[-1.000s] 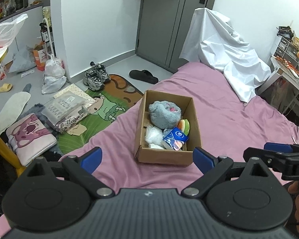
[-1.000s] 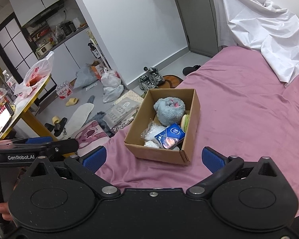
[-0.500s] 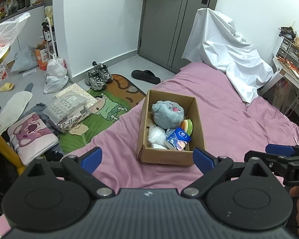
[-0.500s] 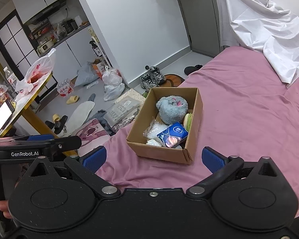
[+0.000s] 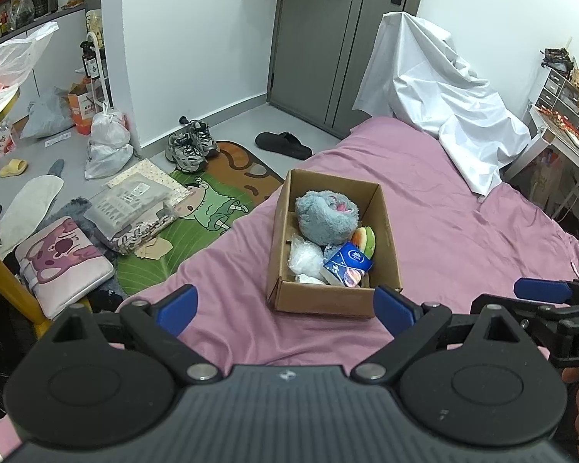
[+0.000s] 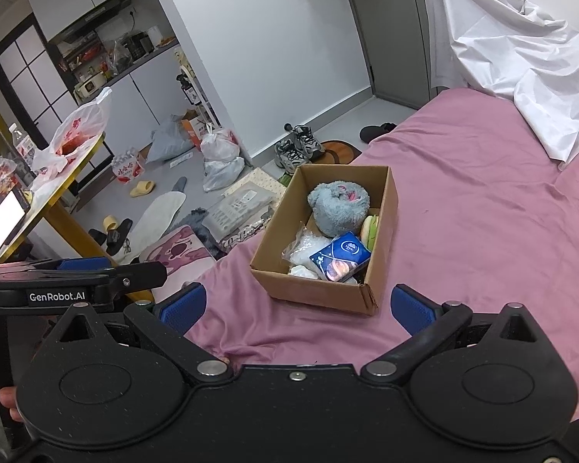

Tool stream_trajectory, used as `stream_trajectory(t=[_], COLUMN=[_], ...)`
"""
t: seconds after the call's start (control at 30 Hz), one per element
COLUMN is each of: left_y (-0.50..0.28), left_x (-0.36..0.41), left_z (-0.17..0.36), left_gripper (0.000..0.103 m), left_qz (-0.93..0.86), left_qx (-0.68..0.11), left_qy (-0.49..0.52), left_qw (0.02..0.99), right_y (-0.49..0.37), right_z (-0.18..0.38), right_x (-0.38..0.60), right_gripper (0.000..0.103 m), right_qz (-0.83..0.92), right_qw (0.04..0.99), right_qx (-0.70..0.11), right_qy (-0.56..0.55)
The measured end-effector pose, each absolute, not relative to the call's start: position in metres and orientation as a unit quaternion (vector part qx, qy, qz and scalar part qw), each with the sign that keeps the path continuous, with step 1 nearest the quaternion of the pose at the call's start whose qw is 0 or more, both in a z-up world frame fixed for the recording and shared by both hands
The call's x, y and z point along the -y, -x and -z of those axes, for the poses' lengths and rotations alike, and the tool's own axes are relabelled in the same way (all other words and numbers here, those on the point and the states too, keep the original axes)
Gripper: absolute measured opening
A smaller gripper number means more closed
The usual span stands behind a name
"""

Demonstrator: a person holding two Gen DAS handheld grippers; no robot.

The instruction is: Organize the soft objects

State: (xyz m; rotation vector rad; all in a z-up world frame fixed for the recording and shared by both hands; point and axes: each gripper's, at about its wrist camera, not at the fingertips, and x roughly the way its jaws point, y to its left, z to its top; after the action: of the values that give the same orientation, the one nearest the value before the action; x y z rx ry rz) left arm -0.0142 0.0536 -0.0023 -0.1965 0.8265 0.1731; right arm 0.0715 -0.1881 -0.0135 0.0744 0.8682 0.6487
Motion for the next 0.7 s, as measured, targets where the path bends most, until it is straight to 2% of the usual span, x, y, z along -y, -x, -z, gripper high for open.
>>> stream_trajectory(t=[0.7], left_y=[0.0159], left_x=[-0.0547], left_z=[0.0018], left_gripper=[0.097], left_qz=[-0.084], left_qx=[-0.400], left_qy=[0.094], left_qw=[0.908], right_y=[-0.0687], right_z=[0.0155], right_x=[0.1860], right_gripper=[0.103], right_qz=[-0.309], right_qw=[0.854], right_qx=[-0.418], right_qy=[-0.030])
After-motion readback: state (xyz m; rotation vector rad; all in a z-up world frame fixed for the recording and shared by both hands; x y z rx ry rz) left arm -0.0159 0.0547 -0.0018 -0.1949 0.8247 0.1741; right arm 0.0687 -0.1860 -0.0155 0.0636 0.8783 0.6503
